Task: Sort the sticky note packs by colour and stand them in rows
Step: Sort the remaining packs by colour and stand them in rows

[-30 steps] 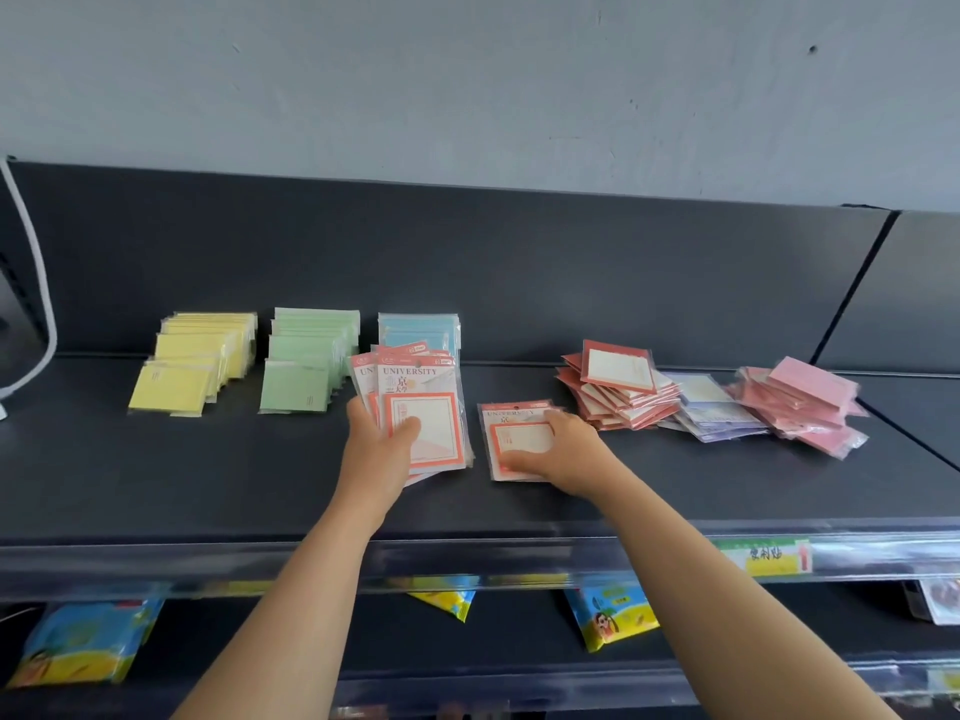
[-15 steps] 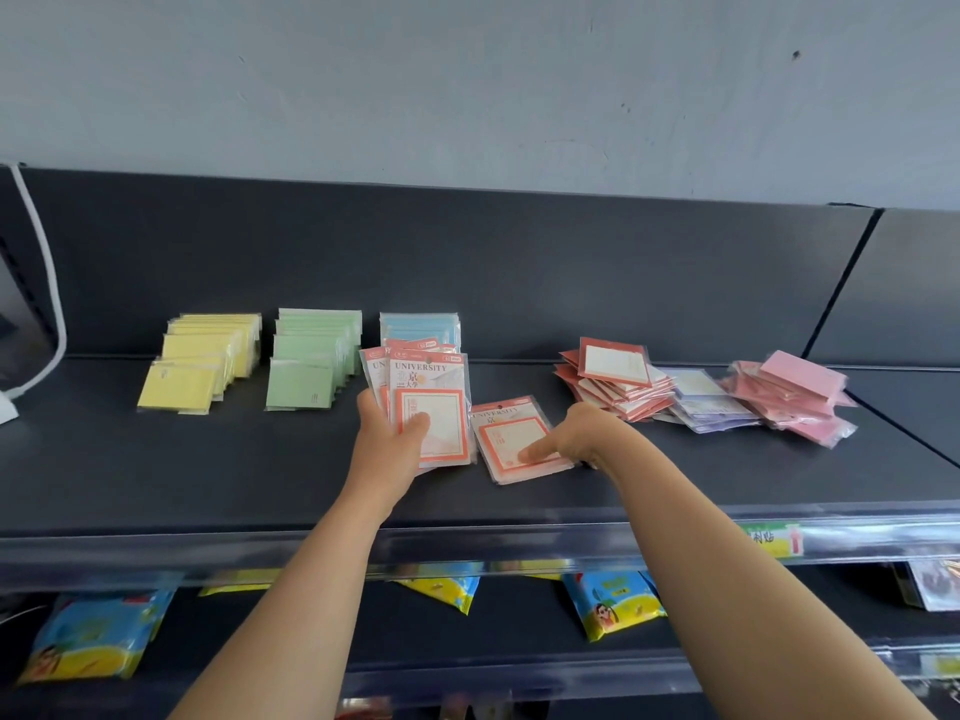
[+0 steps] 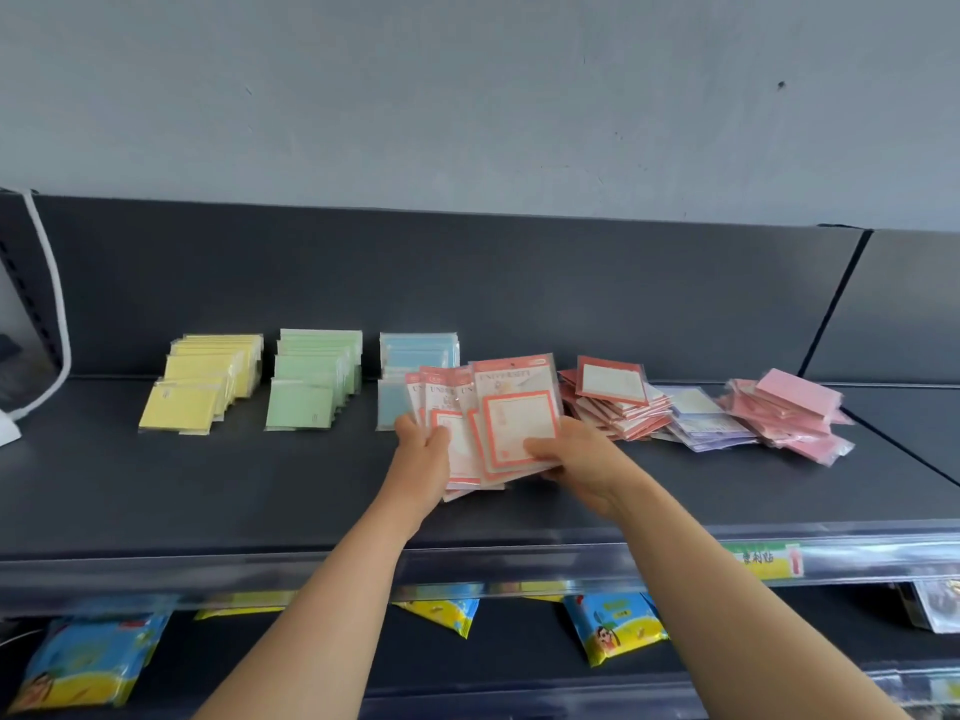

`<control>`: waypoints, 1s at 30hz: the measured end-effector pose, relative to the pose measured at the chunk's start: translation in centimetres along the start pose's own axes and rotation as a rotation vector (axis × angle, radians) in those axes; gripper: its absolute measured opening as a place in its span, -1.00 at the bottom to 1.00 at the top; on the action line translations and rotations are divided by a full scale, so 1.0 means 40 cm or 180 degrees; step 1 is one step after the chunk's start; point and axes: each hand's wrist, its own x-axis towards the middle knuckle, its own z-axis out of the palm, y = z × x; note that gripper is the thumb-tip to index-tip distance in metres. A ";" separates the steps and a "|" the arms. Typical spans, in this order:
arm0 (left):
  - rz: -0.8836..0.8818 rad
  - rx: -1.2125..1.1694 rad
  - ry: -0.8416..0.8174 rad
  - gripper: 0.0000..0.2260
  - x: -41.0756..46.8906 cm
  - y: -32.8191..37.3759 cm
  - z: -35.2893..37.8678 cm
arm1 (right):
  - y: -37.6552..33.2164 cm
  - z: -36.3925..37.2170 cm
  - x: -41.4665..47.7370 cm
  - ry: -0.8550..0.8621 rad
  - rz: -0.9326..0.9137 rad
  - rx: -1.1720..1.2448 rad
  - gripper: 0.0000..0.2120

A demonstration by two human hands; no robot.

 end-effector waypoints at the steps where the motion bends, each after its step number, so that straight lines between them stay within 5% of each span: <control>1: 0.0006 -0.0056 -0.0128 -0.71 -0.003 0.004 0.012 | 0.007 0.012 0.003 -0.0016 -0.0019 -0.0060 -0.76; 8: 0.0479 -0.0212 -0.0671 -0.54 0.006 0.026 0.040 | -0.014 -0.009 0.005 -0.0122 -0.0524 -0.0146 -0.56; 18: 0.0486 0.0776 -0.0989 -0.21 0.025 0.031 0.078 | 0.018 -0.011 -0.013 -0.0216 -0.0669 -0.0137 -0.35; 30: 0.0555 0.1213 -0.0677 -0.44 0.043 -0.003 0.107 | 0.028 -0.011 0.005 0.0068 -0.0703 -0.0995 -0.40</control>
